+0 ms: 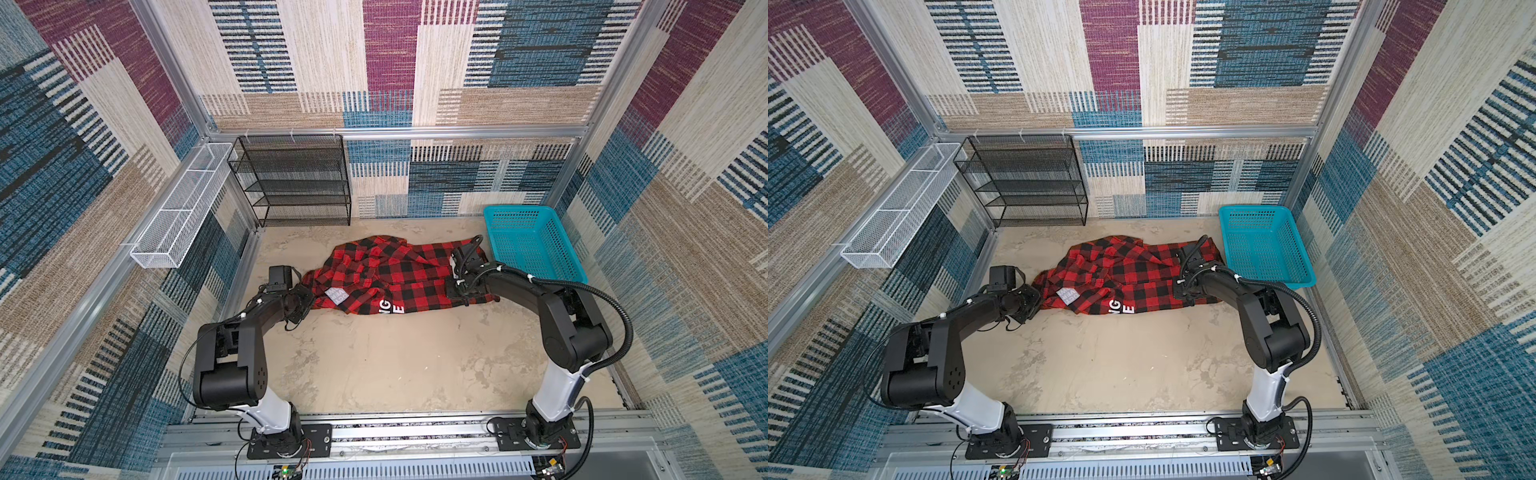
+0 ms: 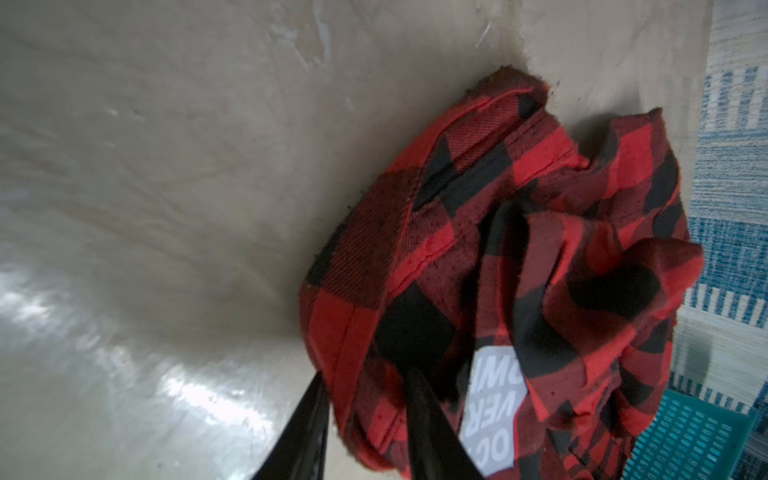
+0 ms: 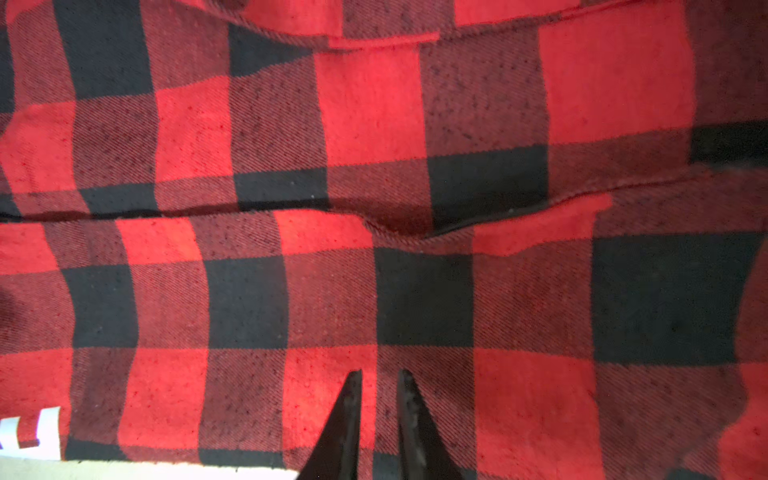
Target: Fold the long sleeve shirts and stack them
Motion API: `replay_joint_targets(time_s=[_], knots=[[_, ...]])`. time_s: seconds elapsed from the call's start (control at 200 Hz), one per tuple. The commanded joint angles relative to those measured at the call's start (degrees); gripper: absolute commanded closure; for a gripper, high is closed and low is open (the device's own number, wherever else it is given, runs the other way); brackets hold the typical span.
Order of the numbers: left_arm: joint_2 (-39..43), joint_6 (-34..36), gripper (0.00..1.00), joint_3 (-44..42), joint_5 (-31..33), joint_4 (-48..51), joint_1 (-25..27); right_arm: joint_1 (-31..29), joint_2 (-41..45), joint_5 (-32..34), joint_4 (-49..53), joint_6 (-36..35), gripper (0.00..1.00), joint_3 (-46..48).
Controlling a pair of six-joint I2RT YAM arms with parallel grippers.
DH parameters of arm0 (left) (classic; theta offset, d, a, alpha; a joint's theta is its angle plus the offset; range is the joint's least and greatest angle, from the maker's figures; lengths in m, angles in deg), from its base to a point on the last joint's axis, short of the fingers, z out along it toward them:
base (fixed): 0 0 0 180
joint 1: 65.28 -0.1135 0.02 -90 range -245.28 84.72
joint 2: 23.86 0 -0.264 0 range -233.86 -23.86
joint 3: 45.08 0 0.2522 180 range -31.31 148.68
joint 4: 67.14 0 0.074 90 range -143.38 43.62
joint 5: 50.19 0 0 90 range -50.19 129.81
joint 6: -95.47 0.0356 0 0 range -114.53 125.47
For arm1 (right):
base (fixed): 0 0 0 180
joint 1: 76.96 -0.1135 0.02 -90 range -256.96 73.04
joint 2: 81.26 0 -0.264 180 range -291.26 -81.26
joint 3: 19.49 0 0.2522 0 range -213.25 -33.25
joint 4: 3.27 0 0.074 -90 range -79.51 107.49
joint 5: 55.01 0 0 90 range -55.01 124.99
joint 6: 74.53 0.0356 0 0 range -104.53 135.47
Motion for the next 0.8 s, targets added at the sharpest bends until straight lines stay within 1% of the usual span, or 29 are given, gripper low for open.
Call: replay_joint_targets(time_s=[0.0, 0.115, 0.145, 0.18, 0.2, 0.25, 0.426, 0.591, 0.681, 0.796], knots=[[-1.09, -0.23, 0.71, 0.65, -0.75, -3.03, -0.04, -0.15, -0.06, 0.09, -0.07, 0.03, 0.8, -0.24], [-1.6, 2.65, 0.82, 3.36, 0.65, -0.07, 0.03, -0.13, -0.17, -0.07, -0.38, 0.21, 0.81, 0.34], [-1.6, 3.66, 0.9, 4.35, 1.22, 1.07, 0.0, -0.11, -0.3, -0.02, -0.55, 0.3, 0.81, 0.49], [-1.46, 4.78, 0.93, 5.41, 1.9, 2.62, -0.04, -0.07, -0.51, 0.16, -0.65, 0.31, 0.82, 0.69], [-1.44, 5.58, 0.97, 5.95, 2.34, 3.33, -0.04, -0.1, -0.64, 0.14, -0.64, 0.32, 0.82, 0.75], [-1.14, 7.5, 1.0, 7.64, 3.25, 5.66, -0.03, -0.06, -1.08, 0.19, -0.7, 0.26, 0.83, 0.75], [-0.06, 16.79, 1.0, 14.27, 6.0, 16.69, -0.04, 0.4, -2.77, 1.08, -1.3, 0.04, 0.85, 0.94], [0.71, 26.58, 1.0, 18.27, 9.3, 25.25, -0.04, 1.36, -3.83, 0.91, -1.52, -0.47, 0.86, 0.64], [-0.22, 30.05, 1.0, 19.68, 9.43, 28.23, 0.05, 1.66, -4.24, 0.89, -1.72, -0.93, 0.86, 0.43], [-1.57, 31.59, 1.0, 19.26, 12.03, 30.27, 0.72, 1.96, -5.0, 0.93, -1.83, -1.44, 0.86, 0.35]])
